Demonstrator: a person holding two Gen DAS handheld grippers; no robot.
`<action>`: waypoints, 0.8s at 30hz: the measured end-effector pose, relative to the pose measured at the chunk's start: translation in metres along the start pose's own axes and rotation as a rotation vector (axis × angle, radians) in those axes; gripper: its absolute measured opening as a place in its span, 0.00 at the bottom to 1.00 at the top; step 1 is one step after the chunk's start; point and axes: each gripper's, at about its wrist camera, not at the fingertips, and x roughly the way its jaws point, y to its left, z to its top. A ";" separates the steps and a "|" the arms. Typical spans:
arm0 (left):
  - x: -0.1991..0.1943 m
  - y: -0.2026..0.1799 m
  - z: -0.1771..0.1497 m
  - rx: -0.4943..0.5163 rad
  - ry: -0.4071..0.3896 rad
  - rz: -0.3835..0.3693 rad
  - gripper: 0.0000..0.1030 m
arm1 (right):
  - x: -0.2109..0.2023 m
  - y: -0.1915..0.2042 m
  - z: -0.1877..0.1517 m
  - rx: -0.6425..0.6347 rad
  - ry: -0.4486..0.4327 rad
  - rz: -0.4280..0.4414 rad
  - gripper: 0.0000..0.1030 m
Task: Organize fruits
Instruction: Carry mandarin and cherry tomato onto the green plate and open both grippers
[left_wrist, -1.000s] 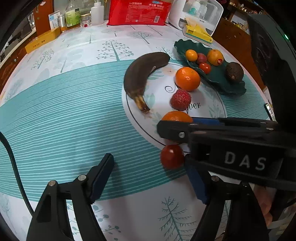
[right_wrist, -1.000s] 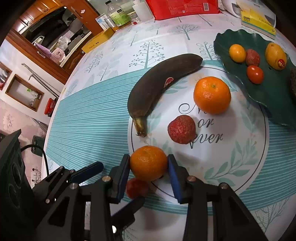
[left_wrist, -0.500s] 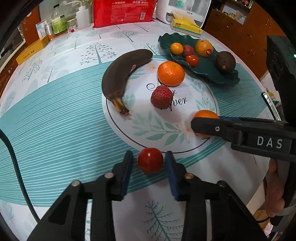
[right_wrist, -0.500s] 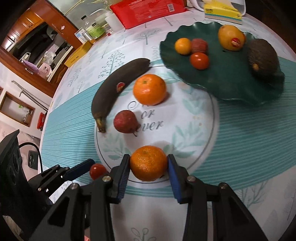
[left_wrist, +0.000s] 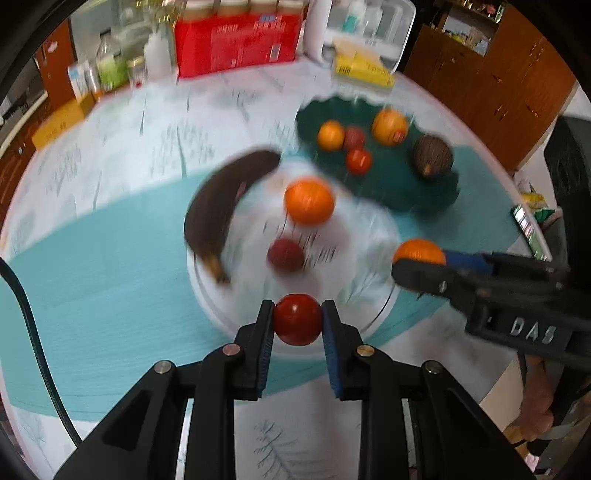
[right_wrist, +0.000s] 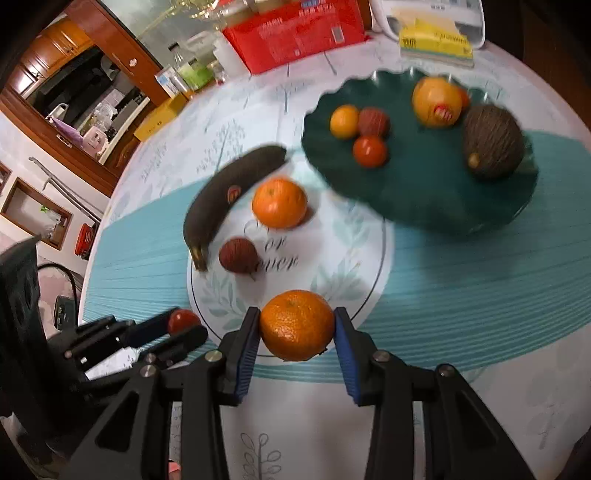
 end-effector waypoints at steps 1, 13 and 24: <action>-0.005 -0.004 0.008 0.001 -0.015 0.002 0.23 | -0.007 -0.002 0.005 -0.006 -0.012 -0.002 0.39; -0.048 -0.050 0.155 -0.003 -0.213 0.017 0.23 | -0.097 -0.025 0.093 -0.167 -0.238 -0.084 0.39; 0.046 -0.075 0.231 0.043 -0.100 0.071 0.23 | -0.052 -0.064 0.141 -0.249 -0.196 -0.151 0.39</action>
